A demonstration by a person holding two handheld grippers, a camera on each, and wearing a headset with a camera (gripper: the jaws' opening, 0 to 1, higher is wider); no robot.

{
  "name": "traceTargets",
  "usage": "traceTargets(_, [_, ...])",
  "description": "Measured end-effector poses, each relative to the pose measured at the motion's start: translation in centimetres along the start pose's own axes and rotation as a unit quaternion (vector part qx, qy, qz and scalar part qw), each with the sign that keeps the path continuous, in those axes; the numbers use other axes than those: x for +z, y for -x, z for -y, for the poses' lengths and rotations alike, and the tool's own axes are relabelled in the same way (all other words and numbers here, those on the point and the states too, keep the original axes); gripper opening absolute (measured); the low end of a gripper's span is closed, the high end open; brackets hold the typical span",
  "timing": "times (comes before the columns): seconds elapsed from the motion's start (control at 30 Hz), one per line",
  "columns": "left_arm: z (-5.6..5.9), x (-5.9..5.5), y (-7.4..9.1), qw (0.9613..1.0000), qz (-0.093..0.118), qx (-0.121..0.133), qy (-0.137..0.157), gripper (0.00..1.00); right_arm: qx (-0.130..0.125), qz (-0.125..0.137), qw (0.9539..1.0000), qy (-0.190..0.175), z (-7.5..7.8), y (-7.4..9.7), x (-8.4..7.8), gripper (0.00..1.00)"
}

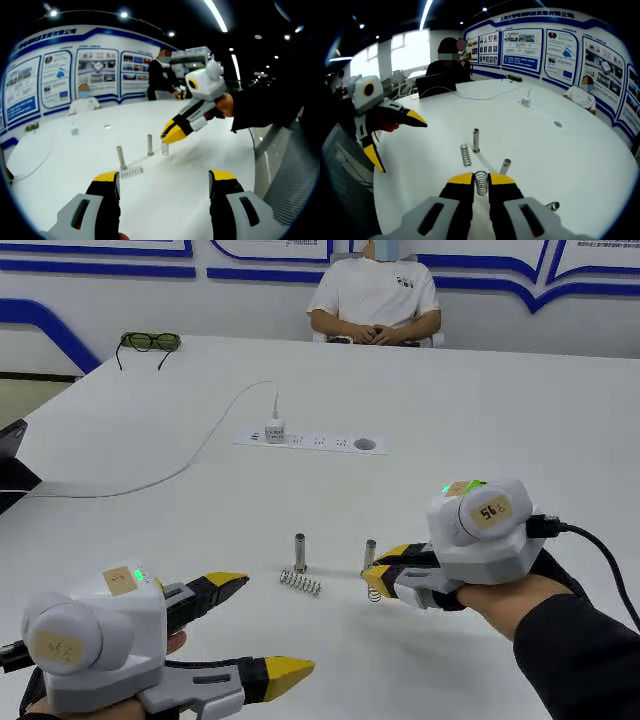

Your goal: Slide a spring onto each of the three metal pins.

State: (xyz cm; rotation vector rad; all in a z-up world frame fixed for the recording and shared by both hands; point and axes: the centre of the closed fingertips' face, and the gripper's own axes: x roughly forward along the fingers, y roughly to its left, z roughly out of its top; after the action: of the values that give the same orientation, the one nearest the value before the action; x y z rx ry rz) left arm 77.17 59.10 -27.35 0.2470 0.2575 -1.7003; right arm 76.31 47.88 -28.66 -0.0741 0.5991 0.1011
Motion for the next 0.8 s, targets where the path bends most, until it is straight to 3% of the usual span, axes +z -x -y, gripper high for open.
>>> traceTargets(0.8, [0.0,-0.1,0.1,1.0,0.004,0.0,0.004,0.74,-0.007,0.023,0.9997,0.004,0.8,1.0,2.9,0.12])
